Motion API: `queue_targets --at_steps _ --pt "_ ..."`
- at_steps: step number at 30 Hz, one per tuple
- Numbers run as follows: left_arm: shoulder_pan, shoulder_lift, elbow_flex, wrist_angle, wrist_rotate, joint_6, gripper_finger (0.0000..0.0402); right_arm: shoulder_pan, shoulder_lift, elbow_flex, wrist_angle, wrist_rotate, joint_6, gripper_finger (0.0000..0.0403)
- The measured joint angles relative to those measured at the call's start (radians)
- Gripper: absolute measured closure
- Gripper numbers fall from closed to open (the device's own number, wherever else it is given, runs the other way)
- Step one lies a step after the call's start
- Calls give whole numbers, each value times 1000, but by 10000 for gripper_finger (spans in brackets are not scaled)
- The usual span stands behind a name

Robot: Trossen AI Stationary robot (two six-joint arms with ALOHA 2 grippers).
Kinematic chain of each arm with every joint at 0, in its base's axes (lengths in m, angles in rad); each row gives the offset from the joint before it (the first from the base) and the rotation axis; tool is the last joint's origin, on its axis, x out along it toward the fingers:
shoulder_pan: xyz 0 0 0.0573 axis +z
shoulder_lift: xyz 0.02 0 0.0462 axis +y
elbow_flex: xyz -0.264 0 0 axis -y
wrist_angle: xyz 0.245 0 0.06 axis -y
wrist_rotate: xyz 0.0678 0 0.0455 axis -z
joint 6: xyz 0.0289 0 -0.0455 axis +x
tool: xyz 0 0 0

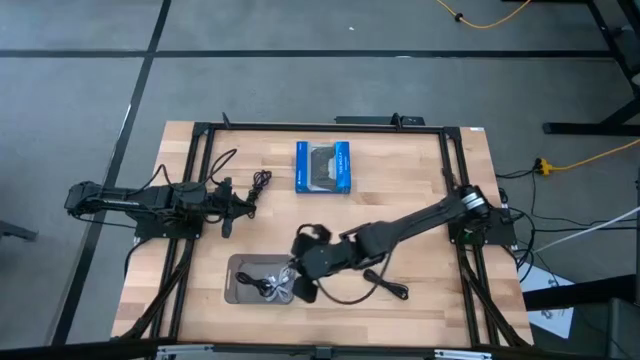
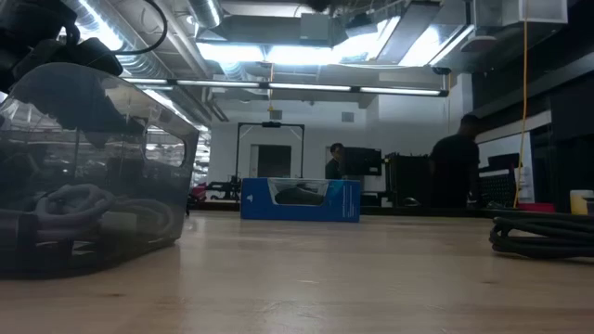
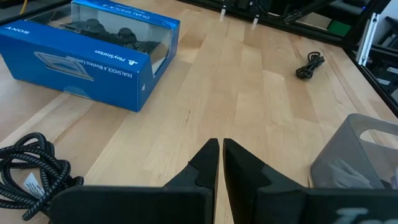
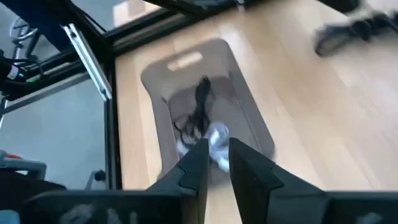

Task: Pick and place USB-C Cables
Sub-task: Put the right black charger cable into the black bin

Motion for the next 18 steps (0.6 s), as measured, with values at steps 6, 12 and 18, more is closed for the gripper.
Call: queue_targets --at_steps 6,12,18 --pt "0 0 0 2 0 0 386 89 -76 0 -309 -54 201 336" --pt "0 0 0 3 -3 0 386 220 -91 0 -567 27 505 336" --pt "0 0 0 4 -14 0 386 332 -91 -22 -726 278 816 336"
